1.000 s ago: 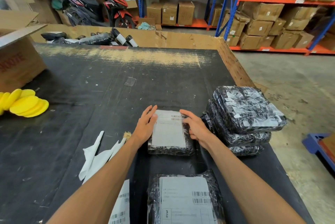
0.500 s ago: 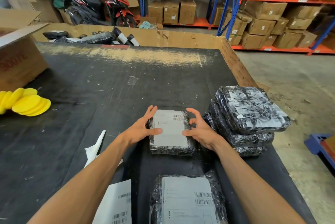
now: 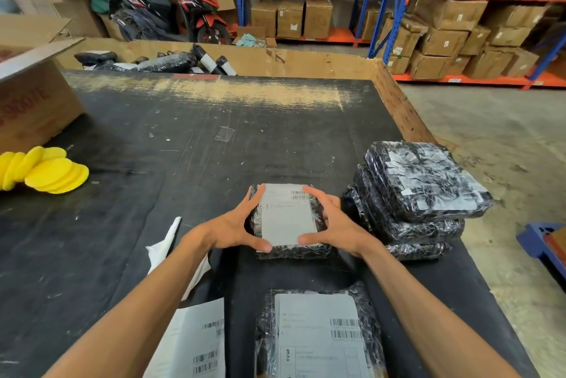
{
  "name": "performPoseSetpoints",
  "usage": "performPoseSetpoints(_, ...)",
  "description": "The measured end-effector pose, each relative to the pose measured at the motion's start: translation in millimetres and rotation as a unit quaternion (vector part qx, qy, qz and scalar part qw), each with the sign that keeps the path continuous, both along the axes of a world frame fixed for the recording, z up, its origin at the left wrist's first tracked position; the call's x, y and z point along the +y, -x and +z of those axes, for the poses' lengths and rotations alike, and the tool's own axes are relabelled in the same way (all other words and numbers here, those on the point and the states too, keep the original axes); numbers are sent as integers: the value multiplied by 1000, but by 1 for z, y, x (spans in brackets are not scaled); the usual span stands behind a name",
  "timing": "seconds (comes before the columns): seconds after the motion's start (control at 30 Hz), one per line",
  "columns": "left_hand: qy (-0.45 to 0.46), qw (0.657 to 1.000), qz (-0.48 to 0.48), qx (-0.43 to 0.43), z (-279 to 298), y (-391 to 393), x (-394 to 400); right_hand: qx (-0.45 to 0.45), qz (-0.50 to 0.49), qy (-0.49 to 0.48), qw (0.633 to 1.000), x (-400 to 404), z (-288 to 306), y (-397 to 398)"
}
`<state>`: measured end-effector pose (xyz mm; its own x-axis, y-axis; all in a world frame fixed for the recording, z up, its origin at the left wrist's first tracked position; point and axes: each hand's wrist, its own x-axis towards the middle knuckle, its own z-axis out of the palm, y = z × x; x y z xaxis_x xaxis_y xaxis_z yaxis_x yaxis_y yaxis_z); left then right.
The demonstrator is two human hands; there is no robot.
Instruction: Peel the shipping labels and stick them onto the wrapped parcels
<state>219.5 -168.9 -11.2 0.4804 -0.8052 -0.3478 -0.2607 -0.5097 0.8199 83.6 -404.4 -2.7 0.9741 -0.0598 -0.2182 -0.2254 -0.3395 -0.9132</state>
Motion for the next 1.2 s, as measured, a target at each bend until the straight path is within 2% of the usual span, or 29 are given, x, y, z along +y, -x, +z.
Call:
performPoseSetpoints(0.13, 28, 999, 11, 32, -1, 3, 0, 18, 22, -15, 999, -2, 2, 2)
performPoseSetpoints(0.23, 42, 996, 25, 79, 1, 2, 4, 36, 11, -92, 995, -2, 0, 6)
performPoseSetpoints(0.33, 21, 996, 11, 84, 6, 3, 4, 45, -17, -158, 986, -2, 1, 12)
performPoseSetpoints(0.4, -10, 996, 5, 89, 14, 5, 2, 61, -23, -151, 986, -2, 2, 13)
performPoseSetpoints(0.5, -33, 995, 25, 93, 19, 9, 2, 119, -29, -88, 989, 0, 0, 16)
performPoseSetpoints(0.6, -21, 990, 103, 88, 19, 21, 8, 140, -35, -45, 989, 1, 5, 18)
performPoseSetpoints(0.67, -3, 983, 160, 90, 20, 35, 10, 139, -28, -50, 989, 4, 15, 19)
performPoseSetpoints(0.83, 80, 971, 219, 47, 42, 67, 7, 92, -29, -61, 993, 16, 32, 27)
performPoseSetpoints(0.97, 133, 951, 276, 32, 77, 80, 19, 27, -59, -57, 996, 32, 73, 50)
performPoseSetpoints(1.2, 172, 955, 241, 31, 127, 130, 50, -49, -76, -86, 992, 58, 117, 115)
